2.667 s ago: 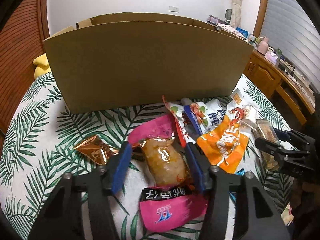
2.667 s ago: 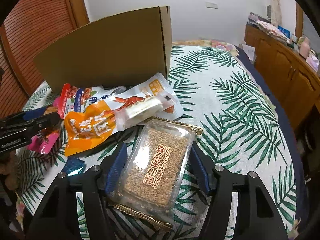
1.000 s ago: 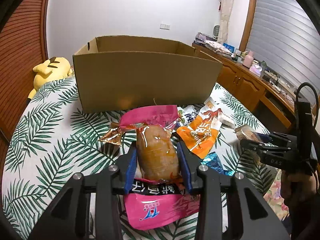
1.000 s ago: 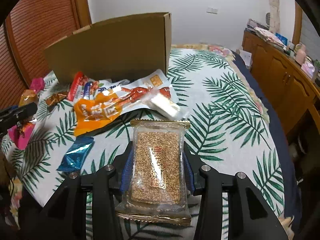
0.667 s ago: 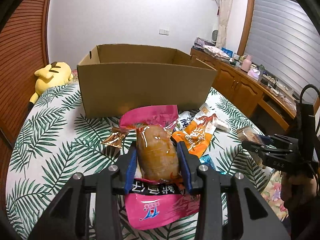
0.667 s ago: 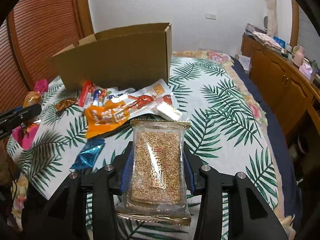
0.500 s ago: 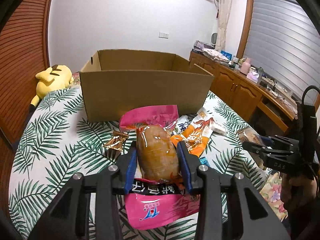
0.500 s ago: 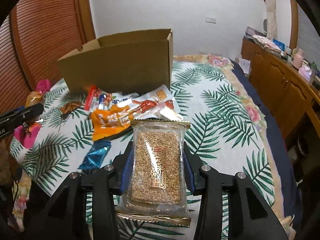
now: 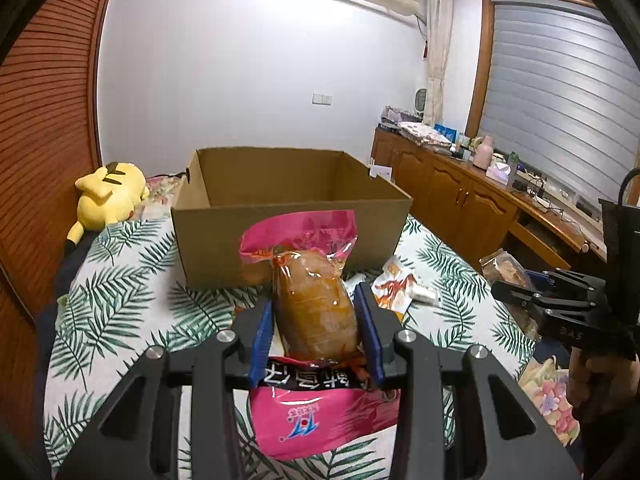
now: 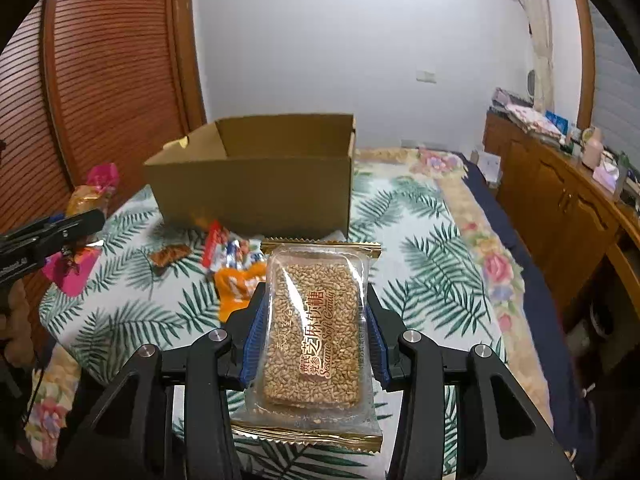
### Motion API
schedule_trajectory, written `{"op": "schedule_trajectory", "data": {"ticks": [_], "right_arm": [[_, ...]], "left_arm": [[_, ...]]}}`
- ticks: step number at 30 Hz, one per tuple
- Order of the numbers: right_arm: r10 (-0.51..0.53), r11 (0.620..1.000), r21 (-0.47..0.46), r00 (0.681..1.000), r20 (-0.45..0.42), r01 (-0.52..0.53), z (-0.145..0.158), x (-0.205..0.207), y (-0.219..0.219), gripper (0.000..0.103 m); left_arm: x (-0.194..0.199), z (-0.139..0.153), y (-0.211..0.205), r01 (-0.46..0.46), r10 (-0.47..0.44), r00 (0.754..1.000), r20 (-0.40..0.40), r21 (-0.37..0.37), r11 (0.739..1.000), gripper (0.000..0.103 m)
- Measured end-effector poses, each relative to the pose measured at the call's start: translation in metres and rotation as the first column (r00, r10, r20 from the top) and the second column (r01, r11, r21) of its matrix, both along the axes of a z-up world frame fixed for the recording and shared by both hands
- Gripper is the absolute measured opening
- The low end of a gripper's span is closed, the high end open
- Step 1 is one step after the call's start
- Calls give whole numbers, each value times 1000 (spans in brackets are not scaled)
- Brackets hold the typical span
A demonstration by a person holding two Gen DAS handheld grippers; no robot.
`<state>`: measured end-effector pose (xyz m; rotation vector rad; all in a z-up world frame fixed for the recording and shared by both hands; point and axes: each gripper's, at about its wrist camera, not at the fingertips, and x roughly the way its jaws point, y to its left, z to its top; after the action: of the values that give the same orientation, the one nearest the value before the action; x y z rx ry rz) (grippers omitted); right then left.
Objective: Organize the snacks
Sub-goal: 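Lift both held packs and carry them over the cardboard box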
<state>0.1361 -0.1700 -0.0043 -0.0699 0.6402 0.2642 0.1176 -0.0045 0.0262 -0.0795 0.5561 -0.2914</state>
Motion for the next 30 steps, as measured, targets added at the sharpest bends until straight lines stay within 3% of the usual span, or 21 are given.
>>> {"op": "schedule_trajectory", "data": {"ticks": [15, 30], "right_arm": [[68, 998, -12, 994, 84, -68, 37, 4, 27, 44], [135, 991, -31, 984, 115, -133, 50, 50, 60, 44]], "left_arm": [[19, 23, 11, -7, 7, 998, 59, 2, 1000, 38], [68, 37, 18, 19, -19, 996, 86, 3, 1000, 38]]}}
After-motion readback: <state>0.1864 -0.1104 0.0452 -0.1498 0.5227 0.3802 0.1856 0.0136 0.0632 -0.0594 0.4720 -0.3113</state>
